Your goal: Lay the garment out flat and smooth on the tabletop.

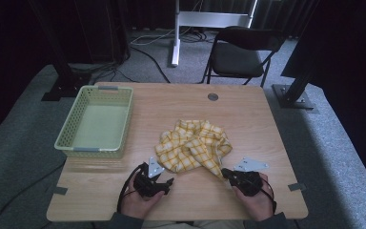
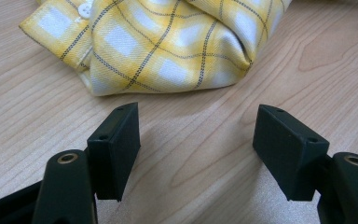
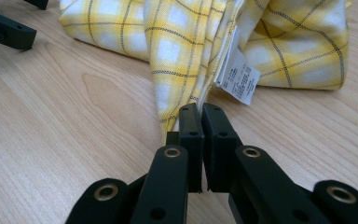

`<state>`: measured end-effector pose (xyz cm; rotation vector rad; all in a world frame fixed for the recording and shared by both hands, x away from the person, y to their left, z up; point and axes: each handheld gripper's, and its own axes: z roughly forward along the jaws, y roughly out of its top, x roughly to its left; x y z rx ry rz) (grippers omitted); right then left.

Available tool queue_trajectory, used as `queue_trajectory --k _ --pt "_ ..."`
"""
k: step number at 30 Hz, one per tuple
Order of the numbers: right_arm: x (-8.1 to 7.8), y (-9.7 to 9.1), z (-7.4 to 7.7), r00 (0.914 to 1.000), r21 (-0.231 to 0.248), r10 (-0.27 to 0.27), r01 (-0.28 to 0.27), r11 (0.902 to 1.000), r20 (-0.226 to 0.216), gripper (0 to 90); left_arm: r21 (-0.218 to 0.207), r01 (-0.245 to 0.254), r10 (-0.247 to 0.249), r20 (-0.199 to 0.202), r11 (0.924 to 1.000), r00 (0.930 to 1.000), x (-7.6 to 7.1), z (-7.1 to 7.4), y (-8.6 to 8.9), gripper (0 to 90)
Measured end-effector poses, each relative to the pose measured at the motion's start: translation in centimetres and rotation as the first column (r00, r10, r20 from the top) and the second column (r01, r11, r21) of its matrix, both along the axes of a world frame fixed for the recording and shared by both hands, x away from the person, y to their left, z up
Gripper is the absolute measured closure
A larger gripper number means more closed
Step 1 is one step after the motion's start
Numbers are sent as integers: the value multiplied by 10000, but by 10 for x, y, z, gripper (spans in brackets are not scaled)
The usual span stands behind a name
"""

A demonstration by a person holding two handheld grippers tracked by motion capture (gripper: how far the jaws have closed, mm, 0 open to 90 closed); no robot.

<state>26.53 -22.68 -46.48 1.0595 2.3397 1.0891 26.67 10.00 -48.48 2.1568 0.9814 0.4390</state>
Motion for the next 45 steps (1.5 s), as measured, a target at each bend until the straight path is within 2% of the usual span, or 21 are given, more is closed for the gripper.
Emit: queue_trajectory --k 15,45 --pt "-9 -11 -1 9999 -9 -112 112 9999 29 871 0 -2 2 -1 10000 10000 0 0 0 325" --pt "-22 -35 -10 9979 24 -567 568 9984 -298 865 1 -1 1 -1 10000 10000 0 0 0 325"
